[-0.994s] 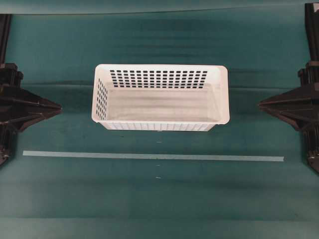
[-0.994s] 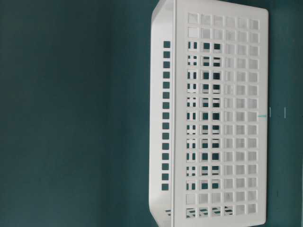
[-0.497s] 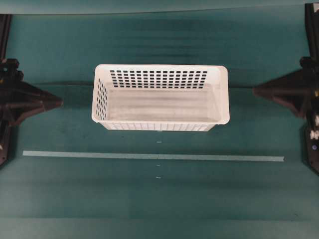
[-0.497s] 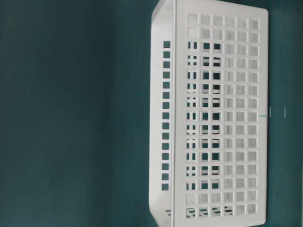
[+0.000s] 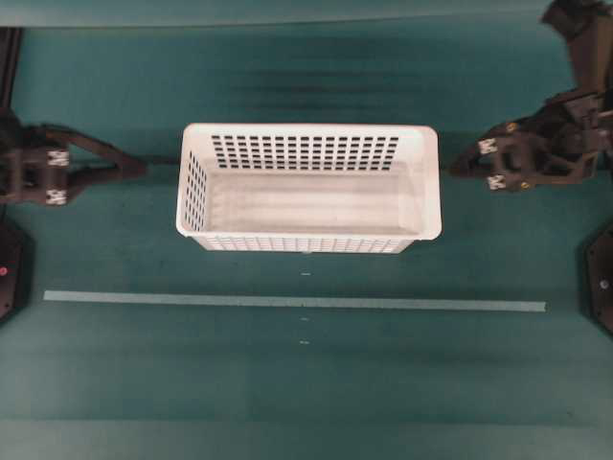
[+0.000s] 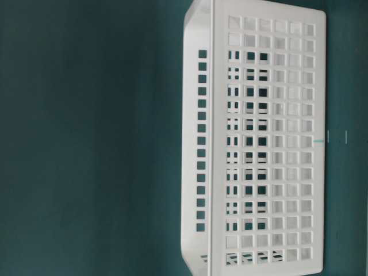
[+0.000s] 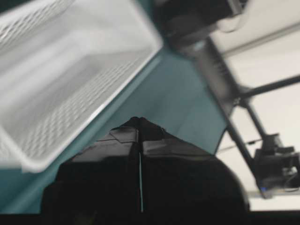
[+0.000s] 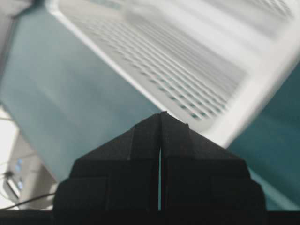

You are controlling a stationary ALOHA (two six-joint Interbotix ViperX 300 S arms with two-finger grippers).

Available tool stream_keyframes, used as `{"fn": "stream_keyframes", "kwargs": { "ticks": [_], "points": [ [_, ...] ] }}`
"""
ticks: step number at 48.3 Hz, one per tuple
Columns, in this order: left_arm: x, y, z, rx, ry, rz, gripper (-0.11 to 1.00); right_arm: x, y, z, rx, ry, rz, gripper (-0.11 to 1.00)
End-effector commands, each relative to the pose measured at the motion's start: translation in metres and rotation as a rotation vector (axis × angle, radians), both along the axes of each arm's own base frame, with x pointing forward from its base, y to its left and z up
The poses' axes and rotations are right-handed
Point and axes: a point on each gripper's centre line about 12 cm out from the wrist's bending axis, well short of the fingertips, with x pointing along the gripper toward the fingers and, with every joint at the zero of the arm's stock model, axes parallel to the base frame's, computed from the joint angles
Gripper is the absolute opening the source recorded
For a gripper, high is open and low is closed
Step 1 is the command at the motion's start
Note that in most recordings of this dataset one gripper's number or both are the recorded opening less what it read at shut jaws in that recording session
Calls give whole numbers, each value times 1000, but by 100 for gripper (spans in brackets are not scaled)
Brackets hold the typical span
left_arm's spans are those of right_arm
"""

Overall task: Lift the white basket with both hands.
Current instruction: 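Move both grippers inward toward the short ends of the white basket, then lower both open grippers over the basket's left and right rims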

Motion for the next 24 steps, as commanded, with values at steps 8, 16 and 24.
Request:
{"fn": "stream_keyframes", "kwargs": {
  "ticks": [8, 16, 24],
  "points": [
    [20, 7, -9, -126, 140, 70, -5, 14, -12, -4, 125, 180, -76, -2],
    [22, 19, -22, -212, 297, 158, -6, 23, -15, -11, 166, 333, -78, -2],
    [25, 22, -35, -244, 440, 189, -6, 36, -25, -18, 135, 502, -85, -2]
  ]
}}
